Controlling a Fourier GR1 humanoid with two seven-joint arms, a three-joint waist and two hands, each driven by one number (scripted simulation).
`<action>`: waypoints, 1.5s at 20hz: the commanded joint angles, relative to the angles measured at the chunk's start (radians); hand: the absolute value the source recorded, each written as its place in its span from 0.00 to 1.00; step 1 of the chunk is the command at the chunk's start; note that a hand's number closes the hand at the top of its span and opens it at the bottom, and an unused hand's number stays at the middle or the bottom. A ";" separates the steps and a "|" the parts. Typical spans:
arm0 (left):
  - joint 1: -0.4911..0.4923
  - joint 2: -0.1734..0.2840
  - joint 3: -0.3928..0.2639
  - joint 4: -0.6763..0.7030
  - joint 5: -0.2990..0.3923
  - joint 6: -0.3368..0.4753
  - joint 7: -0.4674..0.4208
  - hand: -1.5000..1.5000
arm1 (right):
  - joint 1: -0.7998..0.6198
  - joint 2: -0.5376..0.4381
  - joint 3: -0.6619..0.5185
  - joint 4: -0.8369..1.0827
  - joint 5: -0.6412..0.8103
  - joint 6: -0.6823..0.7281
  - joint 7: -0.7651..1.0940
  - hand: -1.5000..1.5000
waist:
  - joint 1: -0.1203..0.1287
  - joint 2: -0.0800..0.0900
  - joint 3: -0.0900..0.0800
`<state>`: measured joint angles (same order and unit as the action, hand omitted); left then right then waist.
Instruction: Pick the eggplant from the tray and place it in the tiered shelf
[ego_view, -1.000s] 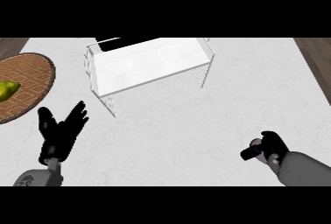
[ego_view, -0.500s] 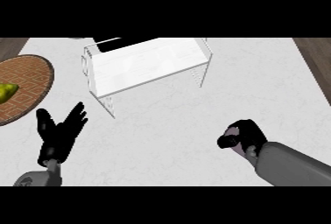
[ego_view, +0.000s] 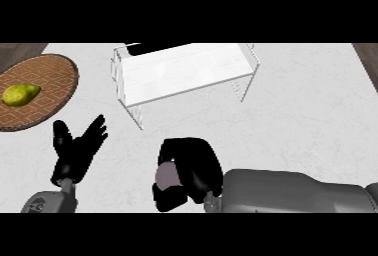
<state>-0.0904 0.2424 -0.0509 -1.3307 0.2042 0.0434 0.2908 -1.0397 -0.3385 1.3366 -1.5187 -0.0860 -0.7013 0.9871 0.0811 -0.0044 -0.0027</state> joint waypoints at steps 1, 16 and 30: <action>0.022 0.002 0.020 0.014 -0.001 0.015 -0.010 0.50 | -0.147 0.103 -0.018 -0.036 0.120 0.026 -0.054 1.00 | -0.047 -0.003 0.002; 0.020 0.017 0.063 0.012 -0.001 0.015 -0.008 0.50 | -0.453 -0.084 -0.510 -0.173 0.137 0.306 0.237 1.00 | -0.092 -0.002 0.002; 0.051 -0.004 0.053 -0.030 0.005 -0.009 0.008 0.50 | -0.563 -0.035 -0.729 0.320 0.086 0.467 -0.025 1.00 | -0.059 0.008 0.001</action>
<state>-0.0444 0.2358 -0.0020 -1.3578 0.1953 0.0468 0.2684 -1.5697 -0.3947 0.6530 -1.3416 0.0019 -0.3216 1.0093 0.0128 -0.0011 0.0006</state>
